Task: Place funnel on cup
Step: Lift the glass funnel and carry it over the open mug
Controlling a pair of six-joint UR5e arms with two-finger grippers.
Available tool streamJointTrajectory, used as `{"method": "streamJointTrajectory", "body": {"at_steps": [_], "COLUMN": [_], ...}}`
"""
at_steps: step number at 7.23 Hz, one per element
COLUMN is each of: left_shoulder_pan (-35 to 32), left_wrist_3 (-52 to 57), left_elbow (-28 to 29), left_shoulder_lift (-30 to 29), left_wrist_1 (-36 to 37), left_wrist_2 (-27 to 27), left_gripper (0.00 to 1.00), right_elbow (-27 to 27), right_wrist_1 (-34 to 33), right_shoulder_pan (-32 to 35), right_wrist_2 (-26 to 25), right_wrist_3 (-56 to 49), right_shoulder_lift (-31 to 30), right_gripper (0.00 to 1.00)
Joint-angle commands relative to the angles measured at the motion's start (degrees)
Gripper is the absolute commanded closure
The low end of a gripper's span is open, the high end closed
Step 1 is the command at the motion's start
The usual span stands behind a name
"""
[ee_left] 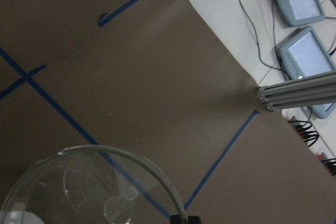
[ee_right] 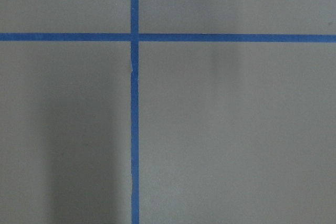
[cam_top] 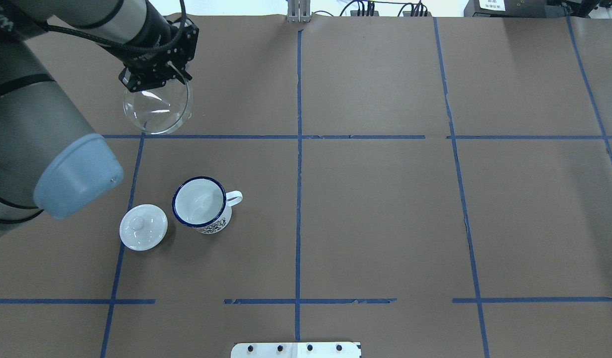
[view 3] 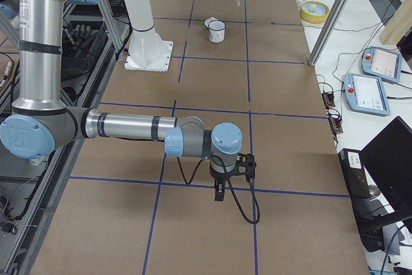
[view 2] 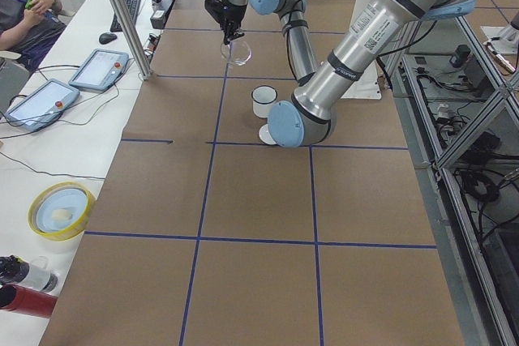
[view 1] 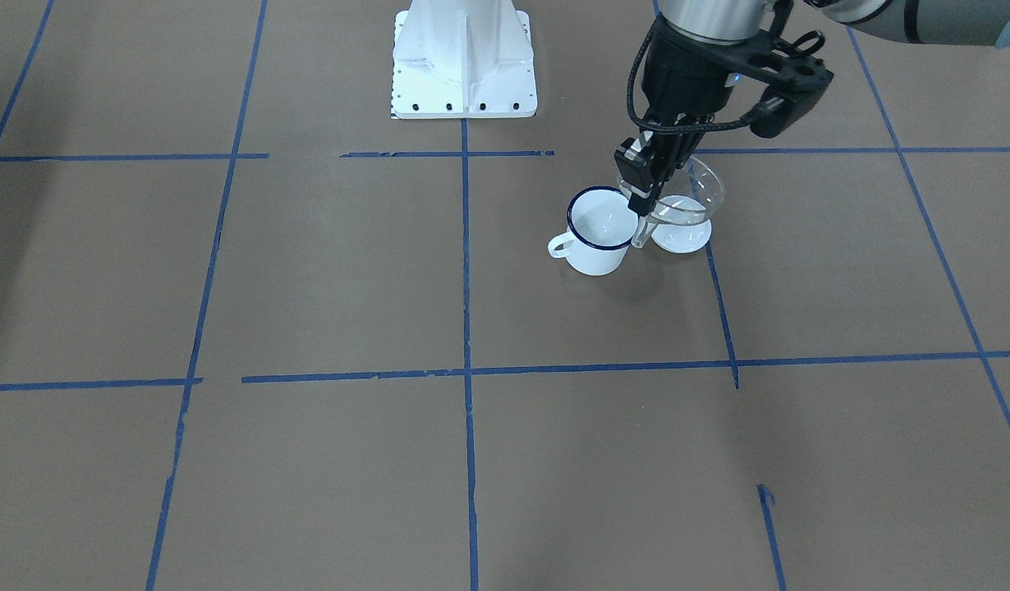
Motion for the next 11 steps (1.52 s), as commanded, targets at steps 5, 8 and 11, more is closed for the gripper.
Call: {"method": "streamJointTrajectory", "body": {"at_steps": [5, 8, 11], "left_shoulder_pan": [10.2, 13.1, 13.5], "left_wrist_3": [12.4, 12.5, 12.5], "left_elbow": [9.4, 11.2, 11.8], "left_shoulder_lift": [0.4, 5.3, 5.0], "left_wrist_1": [1.1, -6.5, -7.0], "left_wrist_2": [0.5, 0.6, 0.5], "left_gripper": [1.0, 1.0, 1.0], "right_elbow": [0.0, 0.0, 0.0], "right_wrist_1": [0.0, 0.0, 0.0], "right_shoulder_pan": [0.0, 0.0, 0.0], "right_wrist_2": [0.0, 0.0, 0.0], "right_wrist_3": [0.0, 0.0, 0.0], "right_shoulder_lift": [0.0, 0.0, 0.0], "right_gripper": [0.0, 0.0, 0.0]}}
